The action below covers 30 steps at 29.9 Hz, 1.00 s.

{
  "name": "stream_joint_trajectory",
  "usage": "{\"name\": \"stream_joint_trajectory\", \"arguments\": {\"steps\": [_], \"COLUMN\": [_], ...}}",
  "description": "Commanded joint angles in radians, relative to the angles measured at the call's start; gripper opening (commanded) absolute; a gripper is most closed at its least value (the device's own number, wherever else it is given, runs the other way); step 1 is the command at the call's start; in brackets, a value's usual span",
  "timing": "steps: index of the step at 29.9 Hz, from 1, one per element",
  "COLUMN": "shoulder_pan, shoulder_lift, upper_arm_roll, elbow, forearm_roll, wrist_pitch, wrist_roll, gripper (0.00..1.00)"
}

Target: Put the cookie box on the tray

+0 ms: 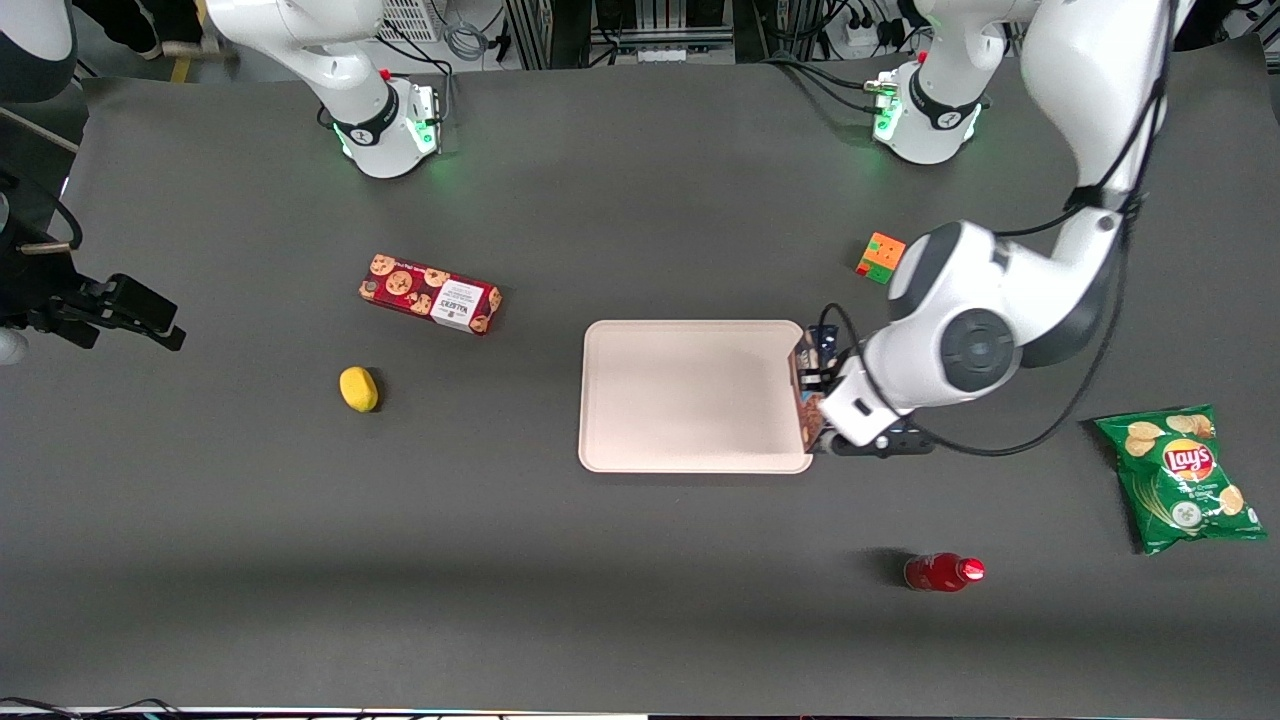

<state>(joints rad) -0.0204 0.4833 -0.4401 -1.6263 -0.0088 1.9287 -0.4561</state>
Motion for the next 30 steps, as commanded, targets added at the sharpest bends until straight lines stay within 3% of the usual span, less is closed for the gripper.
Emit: {"name": "stream_joint_trajectory", "arguments": {"steps": [1, 15, 30], "shoulder_pan": [-0.01, -0.012, -0.018], "shoulder_lift": [0.064, 0.144, 0.135], "upper_arm_roll": [-0.042, -0.055, -0.072], "elbow": [0.029, -0.007, -0.033], "forearm_roll": [0.093, 0.176, 0.179], "wrist_pitch": [0.03, 0.099, 0.062], "wrist_roll": [-0.093, -0.096, -0.099], "gripper": [0.04, 0.06, 0.1]}}
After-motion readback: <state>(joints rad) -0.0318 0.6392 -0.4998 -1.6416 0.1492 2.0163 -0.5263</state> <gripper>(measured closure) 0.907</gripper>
